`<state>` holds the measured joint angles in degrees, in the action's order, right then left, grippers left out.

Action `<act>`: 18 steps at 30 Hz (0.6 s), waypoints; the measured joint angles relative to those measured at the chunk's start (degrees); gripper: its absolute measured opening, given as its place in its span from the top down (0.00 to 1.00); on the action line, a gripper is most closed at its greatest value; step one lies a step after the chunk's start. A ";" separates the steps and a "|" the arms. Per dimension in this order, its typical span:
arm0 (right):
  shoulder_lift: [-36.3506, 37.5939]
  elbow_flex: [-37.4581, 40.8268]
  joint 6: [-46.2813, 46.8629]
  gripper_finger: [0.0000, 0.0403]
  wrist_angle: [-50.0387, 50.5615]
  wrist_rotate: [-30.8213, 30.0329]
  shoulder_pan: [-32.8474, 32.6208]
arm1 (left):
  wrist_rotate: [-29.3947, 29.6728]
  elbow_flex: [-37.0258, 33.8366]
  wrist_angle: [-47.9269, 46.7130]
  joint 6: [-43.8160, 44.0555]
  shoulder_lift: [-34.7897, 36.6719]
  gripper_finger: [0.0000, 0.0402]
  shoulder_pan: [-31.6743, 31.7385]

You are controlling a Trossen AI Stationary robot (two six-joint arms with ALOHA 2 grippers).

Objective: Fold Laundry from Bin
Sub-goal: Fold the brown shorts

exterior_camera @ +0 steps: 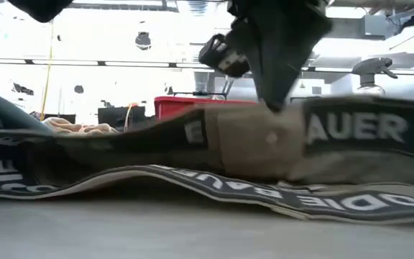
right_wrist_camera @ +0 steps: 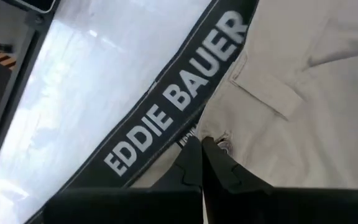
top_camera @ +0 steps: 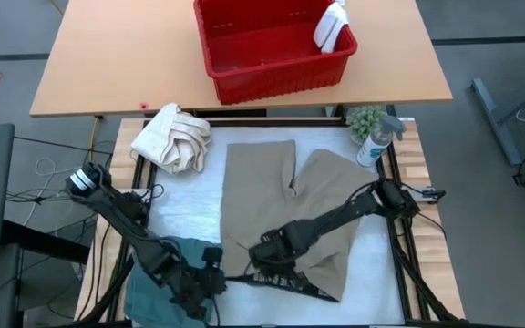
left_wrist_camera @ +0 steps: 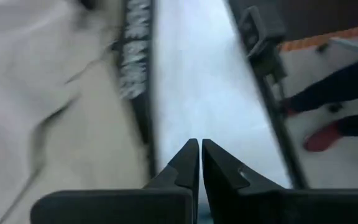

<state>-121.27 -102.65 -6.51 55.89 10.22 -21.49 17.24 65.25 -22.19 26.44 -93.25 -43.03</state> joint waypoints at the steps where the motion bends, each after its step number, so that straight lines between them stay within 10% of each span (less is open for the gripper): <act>1: 0.73 0.00 -0.72 0.96 0.62 0.02 0.70 | -1.26 0.00 1.56 -0.79 -0.54 0.99 0.19; 8: 6.78 0.00 0.24 0.96 1.51 -1.69 5.71 | 13.34 0.02 1.24 2.06 -0.70 1.00 1.45; 18: 10.29 0.00 3.42 0.96 -0.84 -4.77 7.72 | 6.98 0.07 7.66 1.56 -8.14 1.00 6.20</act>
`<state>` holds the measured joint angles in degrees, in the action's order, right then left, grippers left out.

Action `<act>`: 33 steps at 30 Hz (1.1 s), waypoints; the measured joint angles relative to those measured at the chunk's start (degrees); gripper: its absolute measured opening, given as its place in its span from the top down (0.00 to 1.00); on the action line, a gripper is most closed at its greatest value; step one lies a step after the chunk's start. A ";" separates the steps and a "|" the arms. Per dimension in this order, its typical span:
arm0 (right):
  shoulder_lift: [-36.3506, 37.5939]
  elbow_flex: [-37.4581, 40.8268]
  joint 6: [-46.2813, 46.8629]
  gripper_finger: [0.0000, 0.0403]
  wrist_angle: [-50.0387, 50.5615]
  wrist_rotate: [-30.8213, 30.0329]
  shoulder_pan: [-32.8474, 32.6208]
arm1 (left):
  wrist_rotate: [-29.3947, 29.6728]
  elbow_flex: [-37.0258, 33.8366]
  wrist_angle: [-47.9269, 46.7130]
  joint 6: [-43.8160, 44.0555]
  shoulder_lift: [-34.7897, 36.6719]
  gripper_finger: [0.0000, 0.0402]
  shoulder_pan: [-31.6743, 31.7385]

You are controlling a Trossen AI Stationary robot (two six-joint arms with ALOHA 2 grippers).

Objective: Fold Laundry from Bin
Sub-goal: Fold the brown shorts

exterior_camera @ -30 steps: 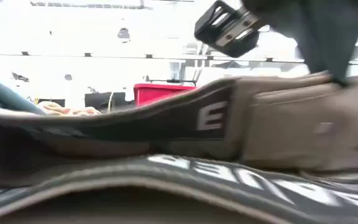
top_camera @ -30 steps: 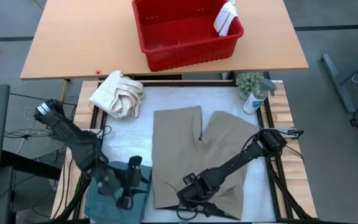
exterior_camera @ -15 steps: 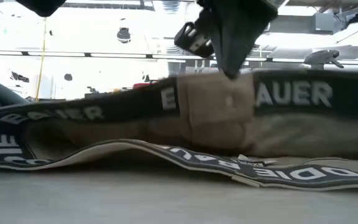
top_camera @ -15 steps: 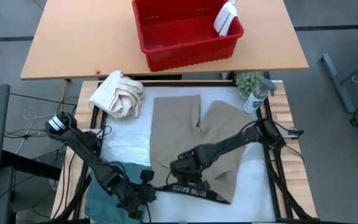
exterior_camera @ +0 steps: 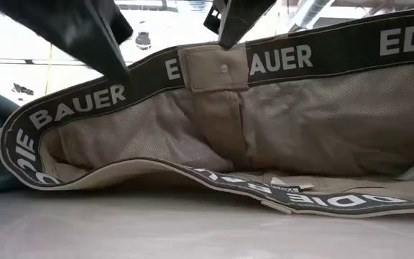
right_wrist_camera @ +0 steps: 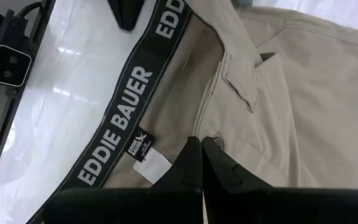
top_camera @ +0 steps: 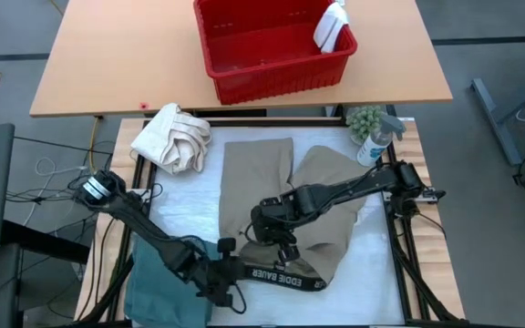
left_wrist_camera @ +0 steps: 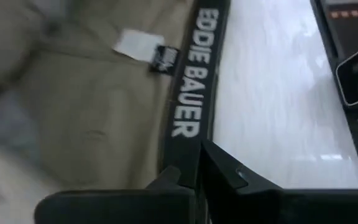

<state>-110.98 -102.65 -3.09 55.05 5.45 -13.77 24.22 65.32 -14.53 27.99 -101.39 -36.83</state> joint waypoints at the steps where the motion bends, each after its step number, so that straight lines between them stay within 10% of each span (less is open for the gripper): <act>1: 0.00 0.00 -0.04 0.96 -0.09 -0.02 -0.12 | -1.58 0.00 0.90 -0.04 -1.03 1.00 0.33; 16: 0.00 0.00 0.06 0.96 -0.95 -2.58 -0.49 | -13.64 1.29 1.92 -0.47 -8.35 1.00 2.39; 33: 0.50 -0.02 1.62 0.96 0.30 -3.96 -2.70 | -11.17 7.63 0.87 -7.00 -6.83 1.00 2.97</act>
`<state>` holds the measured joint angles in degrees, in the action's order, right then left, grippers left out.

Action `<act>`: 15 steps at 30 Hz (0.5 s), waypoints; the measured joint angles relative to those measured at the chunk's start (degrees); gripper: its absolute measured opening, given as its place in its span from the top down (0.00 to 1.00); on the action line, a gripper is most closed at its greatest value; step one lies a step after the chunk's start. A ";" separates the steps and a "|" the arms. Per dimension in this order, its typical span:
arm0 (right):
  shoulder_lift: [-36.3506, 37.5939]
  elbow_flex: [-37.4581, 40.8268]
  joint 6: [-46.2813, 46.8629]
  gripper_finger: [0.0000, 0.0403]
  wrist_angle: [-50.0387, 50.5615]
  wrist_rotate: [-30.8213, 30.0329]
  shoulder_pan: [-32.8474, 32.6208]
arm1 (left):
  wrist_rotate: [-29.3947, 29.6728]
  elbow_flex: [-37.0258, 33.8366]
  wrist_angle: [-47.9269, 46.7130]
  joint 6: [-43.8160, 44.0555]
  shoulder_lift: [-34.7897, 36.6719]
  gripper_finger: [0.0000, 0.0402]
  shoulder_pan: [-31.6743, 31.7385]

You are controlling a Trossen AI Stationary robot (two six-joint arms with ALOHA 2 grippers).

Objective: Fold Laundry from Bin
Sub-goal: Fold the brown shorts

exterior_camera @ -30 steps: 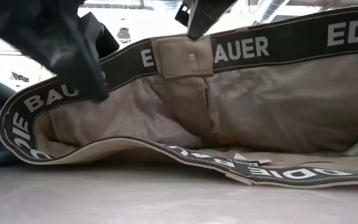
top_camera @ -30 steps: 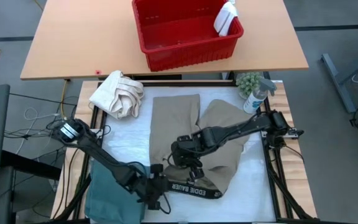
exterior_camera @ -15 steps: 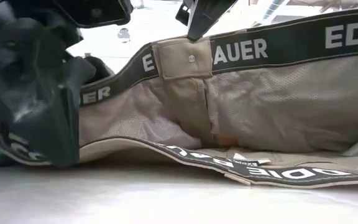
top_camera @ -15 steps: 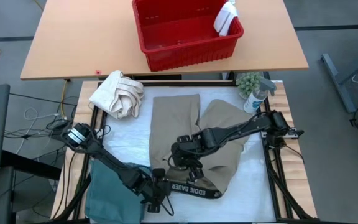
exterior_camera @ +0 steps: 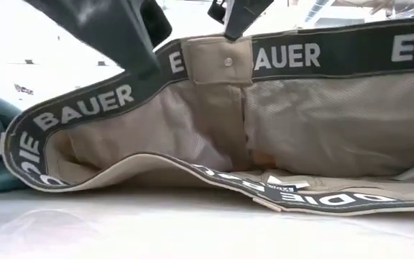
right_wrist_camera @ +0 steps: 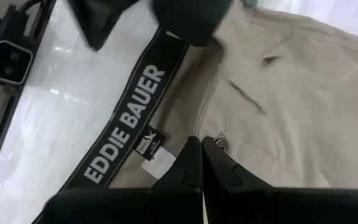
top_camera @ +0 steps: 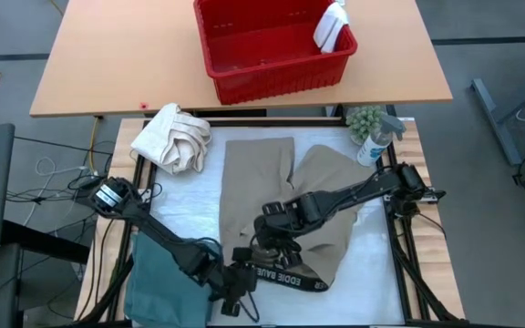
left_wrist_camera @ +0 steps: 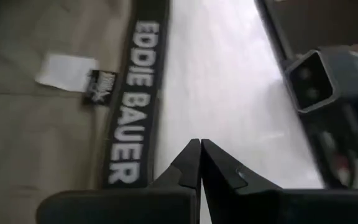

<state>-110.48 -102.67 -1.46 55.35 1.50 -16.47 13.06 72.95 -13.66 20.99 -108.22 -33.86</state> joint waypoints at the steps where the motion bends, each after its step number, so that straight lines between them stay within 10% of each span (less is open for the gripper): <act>1: 0.00 0.00 0.02 0.96 -0.22 -0.13 0.11 | 1.82 -0.08 0.08 -0.26 -0.11 1.00 -0.24; 15: -0.02 0.00 2.16 0.96 -0.17 -1.77 -0.01 | 2.90 -0.48 1.24 -0.63 -5.42 1.00 3.12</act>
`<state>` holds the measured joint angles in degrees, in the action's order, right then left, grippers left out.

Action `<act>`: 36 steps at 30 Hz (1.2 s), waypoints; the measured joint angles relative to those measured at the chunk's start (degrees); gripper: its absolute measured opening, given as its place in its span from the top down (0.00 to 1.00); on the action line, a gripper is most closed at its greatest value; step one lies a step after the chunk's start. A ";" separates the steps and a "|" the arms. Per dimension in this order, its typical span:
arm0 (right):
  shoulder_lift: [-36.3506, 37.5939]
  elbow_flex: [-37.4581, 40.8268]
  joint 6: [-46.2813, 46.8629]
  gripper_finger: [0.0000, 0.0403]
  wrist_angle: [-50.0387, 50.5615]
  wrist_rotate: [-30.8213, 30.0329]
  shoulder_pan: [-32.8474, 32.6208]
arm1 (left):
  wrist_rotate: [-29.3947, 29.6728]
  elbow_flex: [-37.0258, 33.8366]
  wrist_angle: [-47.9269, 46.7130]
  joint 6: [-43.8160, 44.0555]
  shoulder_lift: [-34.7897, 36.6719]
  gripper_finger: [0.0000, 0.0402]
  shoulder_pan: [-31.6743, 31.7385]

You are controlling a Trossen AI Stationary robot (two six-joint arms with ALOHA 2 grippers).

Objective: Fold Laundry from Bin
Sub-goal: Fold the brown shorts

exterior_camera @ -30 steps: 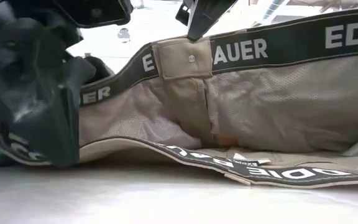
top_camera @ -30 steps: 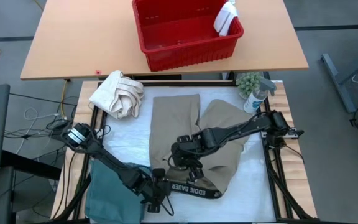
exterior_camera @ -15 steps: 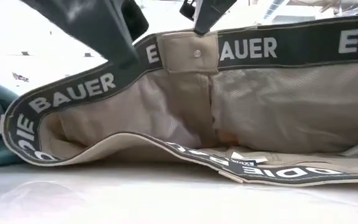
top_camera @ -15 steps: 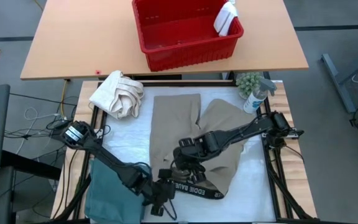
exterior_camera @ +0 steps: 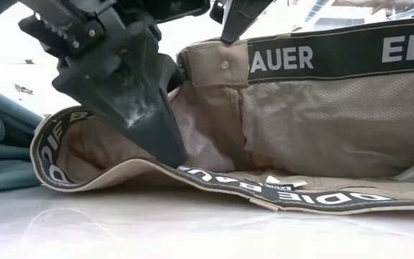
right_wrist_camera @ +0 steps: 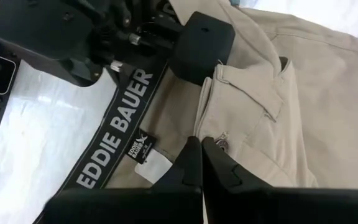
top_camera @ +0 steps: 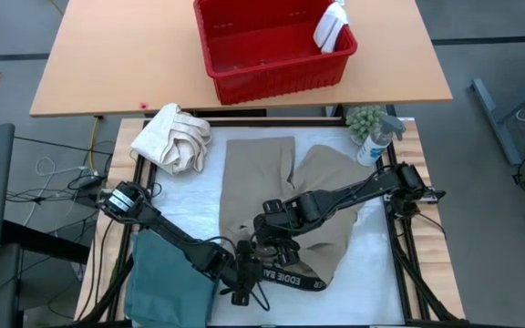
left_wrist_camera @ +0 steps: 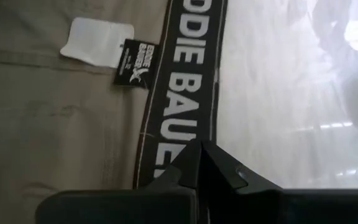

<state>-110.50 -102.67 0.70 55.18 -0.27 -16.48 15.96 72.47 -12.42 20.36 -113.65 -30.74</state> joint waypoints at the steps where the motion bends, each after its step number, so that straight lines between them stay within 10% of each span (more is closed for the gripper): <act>1: 0.00 0.00 0.45 0.96 0.00 0.02 -0.12 | 0.00 0.00 -0.52 0.08 0.00 1.00 0.02; 19: -0.44 0.77 13.98 0.96 -7.76 11.05 -6.09 | -1.25 0.38 -2.78 2.42 -3.68 1.00 1.14; 28: -0.31 8.51 17.82 0.96 -17.33 12.86 -7.62 | -1.86 9.06 -18.70 0.92 -2.82 1.00 1.09; 36: -0.37 11.92 18.33 0.96 -22.06 14.91 -8.33 | -19.34 23.24 -42.20 -12.32 -2.82 1.00 1.07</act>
<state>-110.87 -90.75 19.04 33.12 14.63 -24.81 -3.38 95.70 -54.62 8.04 -116.46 -29.67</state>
